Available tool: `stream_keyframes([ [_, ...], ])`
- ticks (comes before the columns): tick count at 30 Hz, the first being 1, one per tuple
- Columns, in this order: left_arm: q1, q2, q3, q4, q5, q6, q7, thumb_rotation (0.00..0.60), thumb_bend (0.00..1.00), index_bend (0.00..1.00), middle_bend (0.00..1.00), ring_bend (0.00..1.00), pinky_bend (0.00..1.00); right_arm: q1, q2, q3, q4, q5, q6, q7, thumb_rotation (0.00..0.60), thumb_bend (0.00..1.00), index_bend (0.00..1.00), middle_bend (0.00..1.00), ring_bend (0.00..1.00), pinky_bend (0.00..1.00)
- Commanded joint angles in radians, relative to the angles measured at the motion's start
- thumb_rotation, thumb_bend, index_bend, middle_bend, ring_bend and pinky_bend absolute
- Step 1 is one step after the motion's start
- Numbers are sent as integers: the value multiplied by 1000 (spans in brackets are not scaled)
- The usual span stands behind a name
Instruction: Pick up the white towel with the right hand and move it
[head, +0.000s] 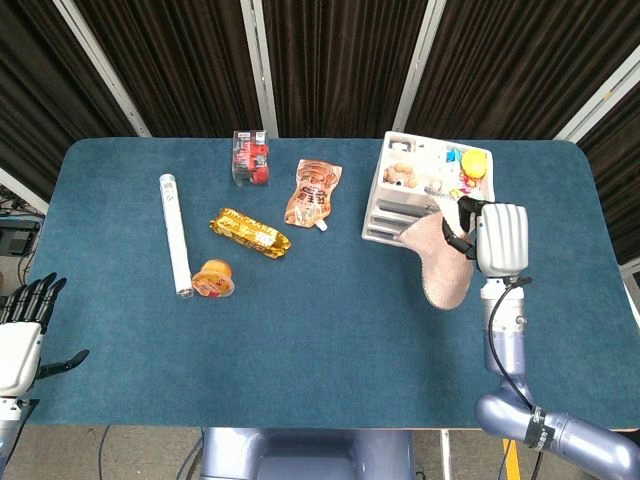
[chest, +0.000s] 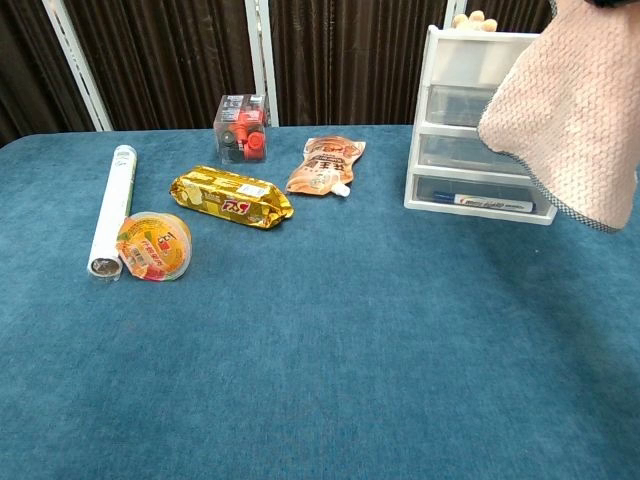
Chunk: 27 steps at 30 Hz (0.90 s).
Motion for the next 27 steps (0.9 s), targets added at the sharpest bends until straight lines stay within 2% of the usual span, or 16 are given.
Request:
stream_keyframes([
  [1, 0, 0, 1, 0, 0, 0, 0, 600, 0, 0, 0, 0, 0, 3, -3, -3, 6, 3, 2, 2, 600, 501, 767, 813, 824, 960],
  [27, 0, -1, 4, 0, 10, 2, 0, 600, 0, 0, 0, 0, 0, -5, -14, -50, 17, 20, 25, 8, 600, 503, 767, 813, 823, 960],
])
